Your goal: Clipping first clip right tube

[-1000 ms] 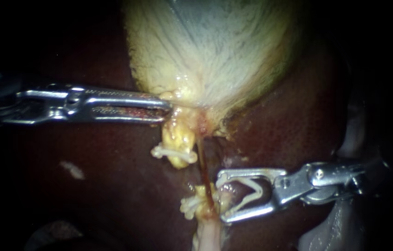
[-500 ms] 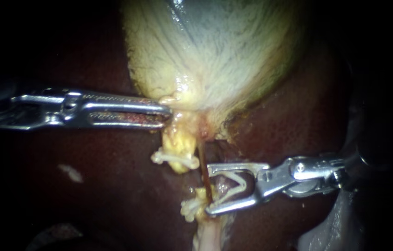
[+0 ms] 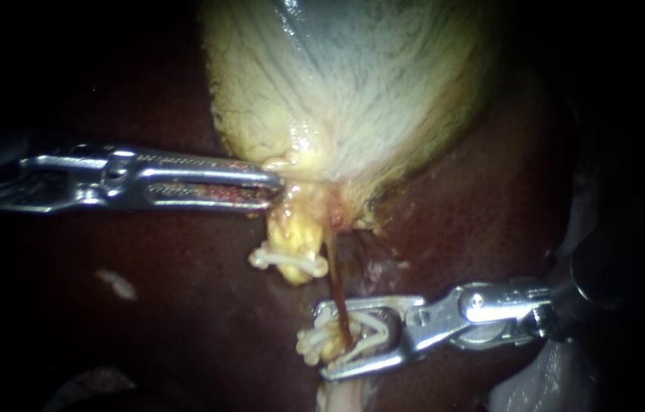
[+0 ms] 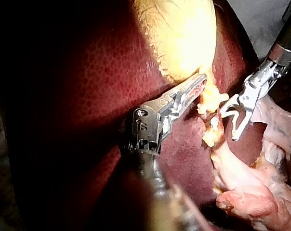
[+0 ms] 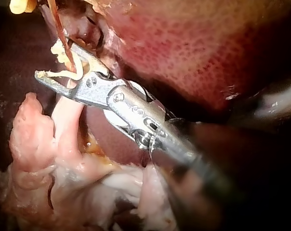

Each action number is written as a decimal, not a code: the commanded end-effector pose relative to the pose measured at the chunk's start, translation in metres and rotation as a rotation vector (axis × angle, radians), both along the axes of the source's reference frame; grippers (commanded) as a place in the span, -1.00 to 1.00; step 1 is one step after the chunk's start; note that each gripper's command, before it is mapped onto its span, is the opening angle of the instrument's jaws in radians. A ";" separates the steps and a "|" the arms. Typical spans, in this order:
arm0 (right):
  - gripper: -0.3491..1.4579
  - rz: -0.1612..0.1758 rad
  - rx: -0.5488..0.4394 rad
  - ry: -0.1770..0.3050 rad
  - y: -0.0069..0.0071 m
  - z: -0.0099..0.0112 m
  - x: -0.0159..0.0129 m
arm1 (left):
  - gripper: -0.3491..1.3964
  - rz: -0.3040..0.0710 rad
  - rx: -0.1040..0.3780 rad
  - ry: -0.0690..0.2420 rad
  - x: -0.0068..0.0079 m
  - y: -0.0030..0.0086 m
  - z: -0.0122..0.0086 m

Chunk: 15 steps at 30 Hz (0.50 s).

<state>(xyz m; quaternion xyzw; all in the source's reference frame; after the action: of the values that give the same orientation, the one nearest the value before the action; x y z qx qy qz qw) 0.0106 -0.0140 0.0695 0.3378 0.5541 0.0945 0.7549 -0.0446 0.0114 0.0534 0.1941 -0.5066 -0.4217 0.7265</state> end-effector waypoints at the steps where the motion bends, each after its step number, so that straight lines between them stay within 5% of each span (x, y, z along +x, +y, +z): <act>1: -0.14 -0.001 -0.002 0.001 0.0001 0.0001 -0.0001 | -1.00 0.000 0.000 -0.001 0.0000 0.0000 0.0000; 5: -0.24 -0.001 -0.001 0.002 0.0003 0.0000 -0.0001 | -1.00 0.000 0.000 -0.001 0.0000 0.0000 0.0000; 15: -0.97 -0.001 0.035 -0.023 0.0010 0.0005 -0.0009 | -1.00 0.000 0.000 -0.001 0.0000 0.0000 0.0002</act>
<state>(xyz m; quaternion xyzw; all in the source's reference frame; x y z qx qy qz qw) 0.0096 -0.0129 0.0700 0.3499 0.5424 0.1075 0.7562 -0.0446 0.0114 0.0536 0.1943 -0.5067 -0.4215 0.7265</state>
